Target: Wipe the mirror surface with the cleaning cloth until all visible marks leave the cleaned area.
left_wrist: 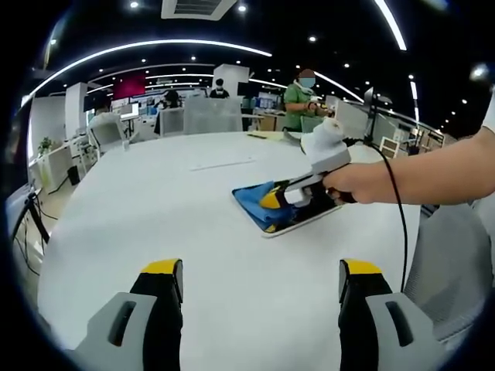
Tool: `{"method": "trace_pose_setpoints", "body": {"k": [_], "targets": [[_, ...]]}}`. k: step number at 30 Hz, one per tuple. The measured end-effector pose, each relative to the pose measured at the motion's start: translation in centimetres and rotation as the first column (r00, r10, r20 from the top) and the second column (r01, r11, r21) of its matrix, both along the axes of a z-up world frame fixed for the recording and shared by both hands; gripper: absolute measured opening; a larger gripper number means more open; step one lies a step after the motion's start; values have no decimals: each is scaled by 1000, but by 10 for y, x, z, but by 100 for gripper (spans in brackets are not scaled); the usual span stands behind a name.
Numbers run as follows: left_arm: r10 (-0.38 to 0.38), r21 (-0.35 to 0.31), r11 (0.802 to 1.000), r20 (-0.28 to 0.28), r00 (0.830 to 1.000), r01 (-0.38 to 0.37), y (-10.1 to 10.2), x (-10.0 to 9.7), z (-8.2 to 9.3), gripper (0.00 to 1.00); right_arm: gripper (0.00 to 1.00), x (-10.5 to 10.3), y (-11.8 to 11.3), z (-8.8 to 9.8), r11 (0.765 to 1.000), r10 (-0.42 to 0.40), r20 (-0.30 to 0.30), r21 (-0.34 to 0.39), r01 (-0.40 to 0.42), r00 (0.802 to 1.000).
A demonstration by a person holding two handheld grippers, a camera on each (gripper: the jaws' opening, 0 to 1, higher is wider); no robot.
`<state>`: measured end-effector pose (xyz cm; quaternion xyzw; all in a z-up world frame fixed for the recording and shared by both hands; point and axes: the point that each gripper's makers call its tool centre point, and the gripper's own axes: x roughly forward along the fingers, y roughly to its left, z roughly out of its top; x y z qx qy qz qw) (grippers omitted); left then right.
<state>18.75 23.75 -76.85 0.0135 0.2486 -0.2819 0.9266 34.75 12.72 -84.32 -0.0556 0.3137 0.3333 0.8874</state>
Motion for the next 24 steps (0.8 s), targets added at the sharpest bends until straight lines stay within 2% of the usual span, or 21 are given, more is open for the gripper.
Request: {"method": "trace_pose_setpoints", "body": {"k": [24], "targets": [[-3,-2,1000,8,1000,3,-2,-6,2,83,0,-20,0,0,1000,5,-7,11,-5,1000]]}}
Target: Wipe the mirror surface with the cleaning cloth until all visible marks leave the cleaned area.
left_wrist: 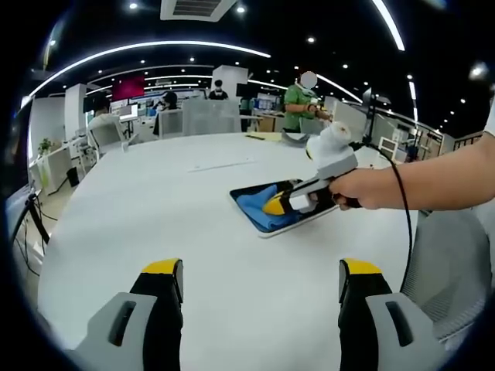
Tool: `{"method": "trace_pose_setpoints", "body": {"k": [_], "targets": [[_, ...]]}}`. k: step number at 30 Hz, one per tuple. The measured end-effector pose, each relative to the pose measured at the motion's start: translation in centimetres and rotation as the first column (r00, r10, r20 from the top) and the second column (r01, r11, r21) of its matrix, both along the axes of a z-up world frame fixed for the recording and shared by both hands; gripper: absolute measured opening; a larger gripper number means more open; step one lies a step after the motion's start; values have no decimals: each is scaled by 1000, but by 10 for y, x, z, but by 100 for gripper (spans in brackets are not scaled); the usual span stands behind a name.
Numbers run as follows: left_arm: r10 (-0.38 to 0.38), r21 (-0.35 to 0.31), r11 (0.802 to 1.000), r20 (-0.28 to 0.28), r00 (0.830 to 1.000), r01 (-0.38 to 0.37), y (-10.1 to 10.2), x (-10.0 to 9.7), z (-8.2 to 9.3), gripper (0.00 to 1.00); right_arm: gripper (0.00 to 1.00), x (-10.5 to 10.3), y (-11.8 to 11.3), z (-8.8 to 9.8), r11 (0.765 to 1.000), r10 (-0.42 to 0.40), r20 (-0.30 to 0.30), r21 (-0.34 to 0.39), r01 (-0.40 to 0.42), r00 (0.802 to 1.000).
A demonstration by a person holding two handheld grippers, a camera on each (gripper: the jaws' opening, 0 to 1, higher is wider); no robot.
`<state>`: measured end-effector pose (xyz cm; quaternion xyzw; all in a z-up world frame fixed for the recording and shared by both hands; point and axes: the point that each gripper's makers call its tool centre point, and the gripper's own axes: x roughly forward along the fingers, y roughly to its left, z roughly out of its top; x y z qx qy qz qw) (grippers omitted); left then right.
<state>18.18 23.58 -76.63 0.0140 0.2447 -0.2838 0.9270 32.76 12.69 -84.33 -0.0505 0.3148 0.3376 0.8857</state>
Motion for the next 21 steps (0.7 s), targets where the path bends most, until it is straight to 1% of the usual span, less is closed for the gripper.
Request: {"method": "trace_pose_setpoints", "body": {"k": [13,21], "targets": [[-6,-6,1000,1,1000,6,-3,2,-1,83,0,-2,1,0,999,20,36,-45,-19,999],[-18,-6,1000,2,1000,18,-6,8,-2,83,0,-3,1,0,1000,1,38,-28,0,999]]}}
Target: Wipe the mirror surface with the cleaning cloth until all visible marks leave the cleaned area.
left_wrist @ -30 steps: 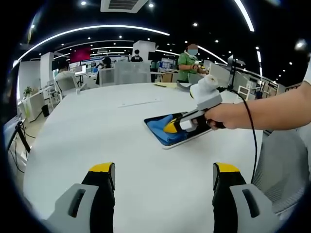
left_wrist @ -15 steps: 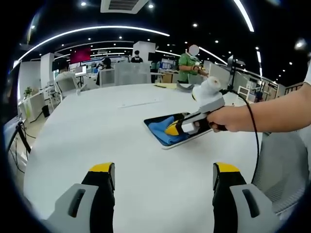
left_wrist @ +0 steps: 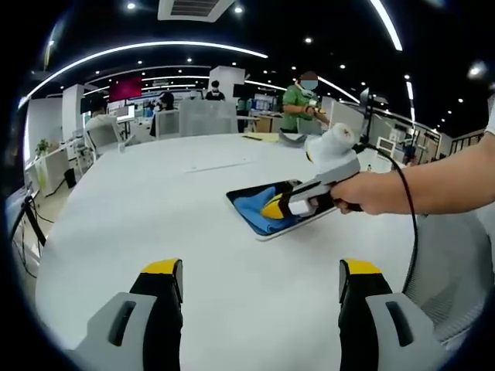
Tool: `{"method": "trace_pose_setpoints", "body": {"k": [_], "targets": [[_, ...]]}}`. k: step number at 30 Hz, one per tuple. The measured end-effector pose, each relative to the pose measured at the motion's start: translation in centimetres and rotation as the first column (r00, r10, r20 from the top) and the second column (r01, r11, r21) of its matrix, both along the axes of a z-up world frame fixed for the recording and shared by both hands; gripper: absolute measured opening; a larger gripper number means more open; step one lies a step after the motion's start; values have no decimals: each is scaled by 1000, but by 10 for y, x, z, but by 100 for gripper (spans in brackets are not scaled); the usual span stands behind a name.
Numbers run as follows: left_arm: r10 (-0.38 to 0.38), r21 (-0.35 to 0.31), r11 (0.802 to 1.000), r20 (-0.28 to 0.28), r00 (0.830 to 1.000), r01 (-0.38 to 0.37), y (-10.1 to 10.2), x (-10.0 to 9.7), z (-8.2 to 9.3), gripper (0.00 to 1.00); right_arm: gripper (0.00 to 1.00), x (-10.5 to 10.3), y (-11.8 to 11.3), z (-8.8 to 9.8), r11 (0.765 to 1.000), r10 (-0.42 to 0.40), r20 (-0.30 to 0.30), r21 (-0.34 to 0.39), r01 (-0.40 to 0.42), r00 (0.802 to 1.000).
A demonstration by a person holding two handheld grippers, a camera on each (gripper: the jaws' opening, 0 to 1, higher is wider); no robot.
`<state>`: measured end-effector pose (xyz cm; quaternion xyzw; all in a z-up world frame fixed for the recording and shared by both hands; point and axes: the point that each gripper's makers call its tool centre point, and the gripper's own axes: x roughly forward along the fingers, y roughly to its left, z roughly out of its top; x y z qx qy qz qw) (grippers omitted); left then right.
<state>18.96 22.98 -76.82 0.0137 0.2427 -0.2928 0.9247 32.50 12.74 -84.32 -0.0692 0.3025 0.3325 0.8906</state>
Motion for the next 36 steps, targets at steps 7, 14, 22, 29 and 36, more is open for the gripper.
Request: {"method": "trace_pose_setpoints", "body": {"k": [7,14,22,29,36], "targets": [[-2,1,1000,-9,1000,2,-1,1,-4,83,0,0,0,0,1000,-19,4,24,19,1000],[-3,1,1000,-10,1000,3,-1,1,-5,83,0,1,-1,1,1000,-7,11,22,7,1000],[1,0,1000,-9,1000,-1,0,1,-5,83,0,1,-8,12,999,-14,45,33,13,999],[-15,-3,1000,-7,1000,15,-7,2,-4,83,0,-5,-22,27,998,-27,73,55,23,997],[-32,-5,999,-3,999,32,-13,2,-3,83,0,-15,-42,37,997,-52,93,67,46,994]]}}
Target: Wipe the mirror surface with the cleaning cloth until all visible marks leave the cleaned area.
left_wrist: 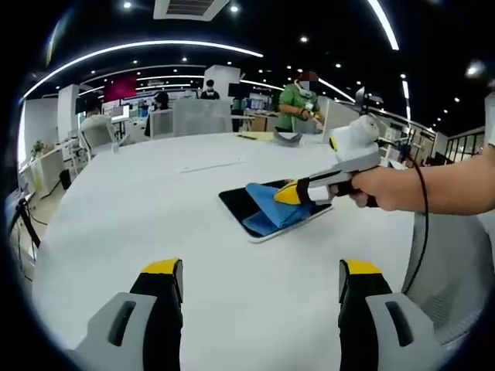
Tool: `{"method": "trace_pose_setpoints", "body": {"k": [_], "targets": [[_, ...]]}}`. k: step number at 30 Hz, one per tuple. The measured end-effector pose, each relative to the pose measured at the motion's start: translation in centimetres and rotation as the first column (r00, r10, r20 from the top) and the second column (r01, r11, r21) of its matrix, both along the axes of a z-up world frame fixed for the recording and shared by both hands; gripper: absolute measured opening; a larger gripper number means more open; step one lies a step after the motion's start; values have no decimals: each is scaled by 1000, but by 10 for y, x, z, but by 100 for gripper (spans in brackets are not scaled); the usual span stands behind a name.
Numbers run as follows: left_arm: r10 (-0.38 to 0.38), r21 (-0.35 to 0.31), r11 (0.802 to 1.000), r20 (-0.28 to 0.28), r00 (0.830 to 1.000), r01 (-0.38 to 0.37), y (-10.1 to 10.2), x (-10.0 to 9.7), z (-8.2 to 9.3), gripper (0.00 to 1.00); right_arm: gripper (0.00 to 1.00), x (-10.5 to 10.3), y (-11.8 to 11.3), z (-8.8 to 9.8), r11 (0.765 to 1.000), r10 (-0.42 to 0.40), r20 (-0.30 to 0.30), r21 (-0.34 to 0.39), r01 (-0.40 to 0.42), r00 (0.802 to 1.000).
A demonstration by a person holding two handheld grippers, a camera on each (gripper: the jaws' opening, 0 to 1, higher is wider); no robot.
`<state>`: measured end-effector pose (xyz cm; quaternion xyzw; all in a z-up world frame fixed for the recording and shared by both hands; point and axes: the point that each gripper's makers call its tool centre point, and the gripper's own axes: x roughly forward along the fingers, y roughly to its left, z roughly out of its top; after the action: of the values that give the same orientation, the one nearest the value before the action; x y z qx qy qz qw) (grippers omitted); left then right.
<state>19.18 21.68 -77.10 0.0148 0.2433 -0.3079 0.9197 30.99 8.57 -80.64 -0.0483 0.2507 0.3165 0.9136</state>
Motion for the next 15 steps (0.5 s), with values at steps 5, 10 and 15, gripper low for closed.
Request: {"method": "trace_pose_setpoints", "body": {"k": [5,10,15], "targets": [[-14,0,1000,4,1000,14,-5,0,1,83,0,-10,-14,17,1000,-11,32,11,11,999],[-26,-2,1000,8,1000,26,-11,0,2,83,0,-22,-39,30,999,-46,52,17,46,998],[-56,-2,998,10,998,56,-22,0,3,83,0,-41,-65,29,997,-77,50,-5,78,996]]}}
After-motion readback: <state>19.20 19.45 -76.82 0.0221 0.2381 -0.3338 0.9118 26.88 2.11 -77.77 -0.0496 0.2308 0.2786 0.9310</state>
